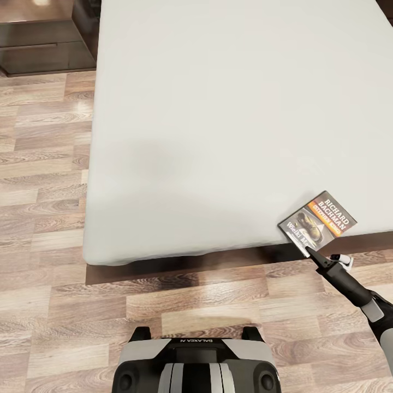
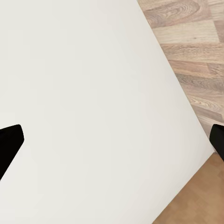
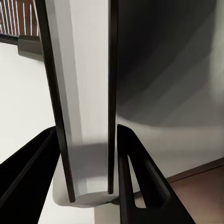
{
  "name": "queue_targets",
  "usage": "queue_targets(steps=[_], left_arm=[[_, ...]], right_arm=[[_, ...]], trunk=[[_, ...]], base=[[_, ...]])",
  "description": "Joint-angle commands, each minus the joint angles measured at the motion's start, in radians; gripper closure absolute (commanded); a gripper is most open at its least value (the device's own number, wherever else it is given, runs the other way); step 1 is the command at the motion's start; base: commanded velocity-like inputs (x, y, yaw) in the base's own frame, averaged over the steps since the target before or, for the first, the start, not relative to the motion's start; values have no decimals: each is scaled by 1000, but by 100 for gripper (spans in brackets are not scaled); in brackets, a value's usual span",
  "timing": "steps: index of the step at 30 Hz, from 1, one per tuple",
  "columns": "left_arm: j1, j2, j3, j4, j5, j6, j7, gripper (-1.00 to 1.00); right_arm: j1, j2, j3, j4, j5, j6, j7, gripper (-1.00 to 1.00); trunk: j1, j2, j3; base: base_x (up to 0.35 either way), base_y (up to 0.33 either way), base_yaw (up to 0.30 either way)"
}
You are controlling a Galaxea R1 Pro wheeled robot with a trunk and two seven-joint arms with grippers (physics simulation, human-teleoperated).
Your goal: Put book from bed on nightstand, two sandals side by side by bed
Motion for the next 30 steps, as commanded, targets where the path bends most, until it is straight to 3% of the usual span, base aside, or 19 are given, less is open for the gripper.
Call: queue_targets(steps=[1, 16, 30], left_arm=[[0, 0, 0, 1, 8, -8, -1, -100], [0, -1, 0, 1, 8, -9, 1, -100], [0, -3, 0, 1, 8, -9, -2, -100]], right_arm=[[0, 0, 0, 1, 0, 11, 3, 100], [0, 0, 0, 0, 0, 11, 3, 100], [0, 0, 0, -1, 0, 13, 3, 100]], trunk=[[0, 0, 0], [0, 0, 0], [-54, 98, 44]], base=[[0, 0, 0], [0, 0, 0], [0, 0, 0]])
